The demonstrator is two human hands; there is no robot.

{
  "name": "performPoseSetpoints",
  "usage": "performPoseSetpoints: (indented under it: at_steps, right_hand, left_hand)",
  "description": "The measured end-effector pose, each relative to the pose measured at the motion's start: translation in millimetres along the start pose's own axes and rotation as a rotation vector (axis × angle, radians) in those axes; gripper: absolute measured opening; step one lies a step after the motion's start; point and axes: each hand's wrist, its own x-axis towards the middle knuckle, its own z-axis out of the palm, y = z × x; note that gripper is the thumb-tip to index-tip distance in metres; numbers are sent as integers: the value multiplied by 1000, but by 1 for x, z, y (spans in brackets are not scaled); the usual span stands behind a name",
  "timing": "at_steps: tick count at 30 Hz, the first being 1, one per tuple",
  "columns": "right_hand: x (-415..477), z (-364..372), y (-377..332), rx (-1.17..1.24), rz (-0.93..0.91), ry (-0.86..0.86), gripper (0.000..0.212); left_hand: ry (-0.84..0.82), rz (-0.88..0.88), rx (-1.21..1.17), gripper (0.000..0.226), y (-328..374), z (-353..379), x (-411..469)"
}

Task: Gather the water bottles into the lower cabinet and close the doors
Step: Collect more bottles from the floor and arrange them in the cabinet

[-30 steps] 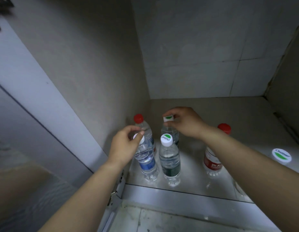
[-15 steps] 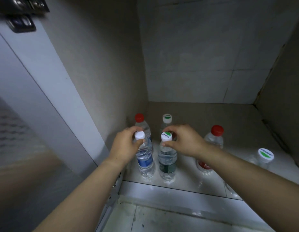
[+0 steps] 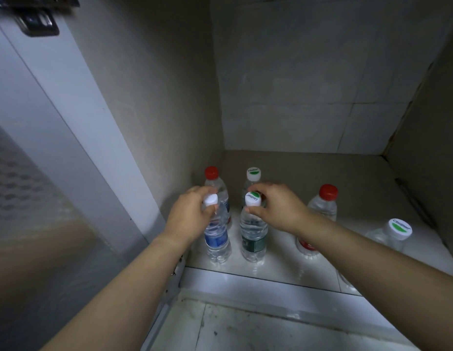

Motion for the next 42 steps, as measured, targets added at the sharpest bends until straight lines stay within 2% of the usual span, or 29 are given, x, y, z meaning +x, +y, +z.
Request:
performPoseSetpoints:
  at_steps: [4,8,13,20,25,36,42]
  right_hand:
    - [-2,-19,7,-37,-26,-51,57]
    - [-9,-60,29,-222,-28,4,53]
    - [-31,-77,59,-400,37,-91,48]
    - [-38,-83,78,-331,125,-10,28]
    - [-25,-74,68,-278,69,-20,27]
    - [7,-51,59,-272,81,15,21]
    - [10,-46,64,-244,49,59,26]
  left_hand:
    - [-39,10,34,38,3,-3,1]
    - [-25,96,60,40,21,-5,4]
    - [-72,200,15,38,58,10,11]
    - [-122,115,3,37,69,40,9]
    - [-86,122,-27,32,69,38,7]
    - [-76,157,6,33,65,43,6]
    - [-17,158,-49,31,60,50,2]
